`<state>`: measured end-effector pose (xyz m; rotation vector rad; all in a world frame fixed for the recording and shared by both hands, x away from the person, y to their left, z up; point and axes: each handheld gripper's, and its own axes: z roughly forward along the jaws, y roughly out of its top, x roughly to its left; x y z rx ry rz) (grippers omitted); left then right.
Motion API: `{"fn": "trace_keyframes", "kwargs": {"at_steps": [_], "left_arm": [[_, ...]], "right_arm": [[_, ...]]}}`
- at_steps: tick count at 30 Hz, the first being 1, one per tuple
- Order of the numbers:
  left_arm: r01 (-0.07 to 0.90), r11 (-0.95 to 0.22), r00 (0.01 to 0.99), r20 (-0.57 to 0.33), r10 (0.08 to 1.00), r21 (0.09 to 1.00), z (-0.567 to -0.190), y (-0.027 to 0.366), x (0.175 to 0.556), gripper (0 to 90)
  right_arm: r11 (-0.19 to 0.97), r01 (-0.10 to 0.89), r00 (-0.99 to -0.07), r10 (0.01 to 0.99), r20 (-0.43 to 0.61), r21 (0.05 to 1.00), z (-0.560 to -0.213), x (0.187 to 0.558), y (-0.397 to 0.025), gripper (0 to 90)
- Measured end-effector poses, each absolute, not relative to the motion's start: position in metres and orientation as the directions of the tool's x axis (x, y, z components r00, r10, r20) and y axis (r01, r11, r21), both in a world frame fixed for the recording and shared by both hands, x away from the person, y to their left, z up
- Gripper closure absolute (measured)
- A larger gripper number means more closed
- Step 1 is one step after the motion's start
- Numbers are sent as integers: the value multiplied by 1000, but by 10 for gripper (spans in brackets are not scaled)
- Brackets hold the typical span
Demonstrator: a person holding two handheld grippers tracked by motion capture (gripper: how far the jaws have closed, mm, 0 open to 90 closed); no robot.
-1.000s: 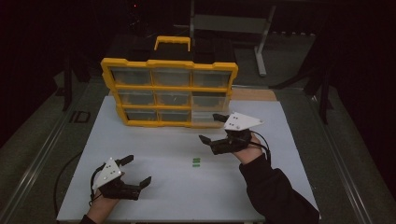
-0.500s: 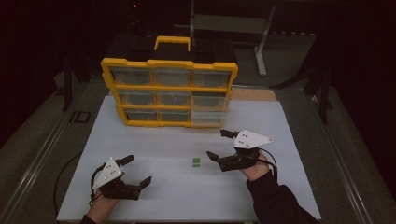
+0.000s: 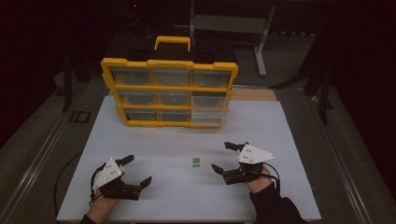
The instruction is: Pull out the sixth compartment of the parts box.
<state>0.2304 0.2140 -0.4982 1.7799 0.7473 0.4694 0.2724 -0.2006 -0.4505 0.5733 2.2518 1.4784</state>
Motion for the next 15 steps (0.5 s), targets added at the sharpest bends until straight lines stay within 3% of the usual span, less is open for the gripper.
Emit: {"fn": "trace_keyframes", "kwargs": {"at_steps": [15], "left_arm": [[263, -208, 728, -52, 683, 942, -499, 213, 230, 0]], "right_arm": [[356, 123, -833, 545, -99, 926, -470, 256, -224, 136]]}}
